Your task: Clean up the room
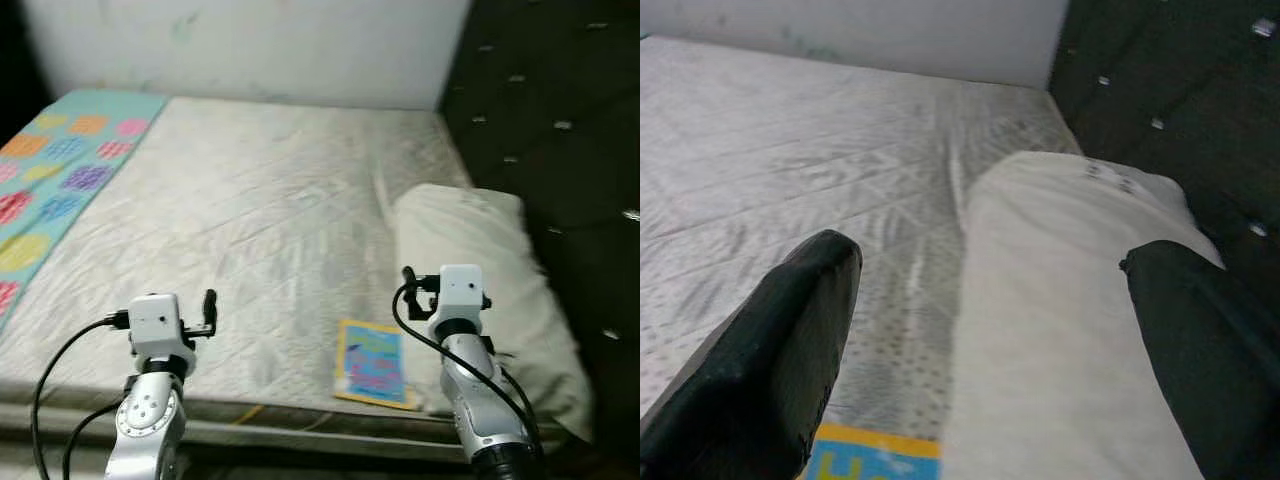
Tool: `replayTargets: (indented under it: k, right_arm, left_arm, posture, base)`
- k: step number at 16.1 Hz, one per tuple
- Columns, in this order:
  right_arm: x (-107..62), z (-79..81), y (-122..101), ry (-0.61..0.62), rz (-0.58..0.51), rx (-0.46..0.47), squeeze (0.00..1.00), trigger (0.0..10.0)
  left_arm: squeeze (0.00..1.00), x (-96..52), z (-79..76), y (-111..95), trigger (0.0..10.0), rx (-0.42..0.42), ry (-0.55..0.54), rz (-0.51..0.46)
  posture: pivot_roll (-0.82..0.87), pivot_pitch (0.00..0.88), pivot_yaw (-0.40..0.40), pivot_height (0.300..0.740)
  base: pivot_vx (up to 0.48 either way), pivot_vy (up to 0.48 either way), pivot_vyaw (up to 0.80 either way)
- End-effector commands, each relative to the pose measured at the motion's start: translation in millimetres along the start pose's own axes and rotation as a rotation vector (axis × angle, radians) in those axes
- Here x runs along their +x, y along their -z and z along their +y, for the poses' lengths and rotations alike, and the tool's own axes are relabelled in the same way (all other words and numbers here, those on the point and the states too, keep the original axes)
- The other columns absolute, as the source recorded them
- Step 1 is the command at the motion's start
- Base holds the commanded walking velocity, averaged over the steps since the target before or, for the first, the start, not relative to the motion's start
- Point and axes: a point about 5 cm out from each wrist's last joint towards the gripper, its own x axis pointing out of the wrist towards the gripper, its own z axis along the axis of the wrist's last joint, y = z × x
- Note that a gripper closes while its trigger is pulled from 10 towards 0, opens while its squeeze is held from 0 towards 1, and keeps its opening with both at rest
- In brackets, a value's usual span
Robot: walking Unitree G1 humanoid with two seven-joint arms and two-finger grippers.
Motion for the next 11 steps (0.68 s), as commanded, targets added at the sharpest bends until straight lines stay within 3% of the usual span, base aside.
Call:
replayTargets:
  k: [1, 4, 8, 11]
  right_arm:
    - [1.7, -7.8, -4.4, 0.025, -0.009, 0.003, 0.0, 10.0]
    - [1.8, -7.9, -8.2, -0.014, -0.065, -0.039, 0.0, 10.0]
    - [3.3, -5.5, -7.5, -0.039, -0.039, 0.005, 0.0, 10.0]
    - [2.1, -0.9, -7.7, -0.063, -0.041, 0.006, 0.0, 10.0]
  left_arm:
    - [0.0, 0.7, -6.4, -2.7, 10.0, -0.009, 0.019, -0.005]
    - [0.0, 1.9, -6.9, -3.8, 10.0, -0.031, 0.012, -0.013]
    - [0.0, 3.2, -6.1, -2.5, 10.0, -0.079, 0.007, 0.001]
    - [0.0, 4.2, -6.5, -3.0, 10.0, -0.078, 0.017, 0.003]
  posture:
    - [-0.06, 0.0, -0.038, 0.74]
    - [-0.06, 0.0, -0.04, 0.74]
    - [-0.06, 0.0, -0.04, 0.74]
    - [-0.05, 0.0, -0.037, 0.74]
  base:
    - [0.0, -0.39, 0.0]
    - [0.0, -0.085, 0.0]
    - [0.0, 0.0, 0.0]
    - [0.0, 0.48, 0.0]
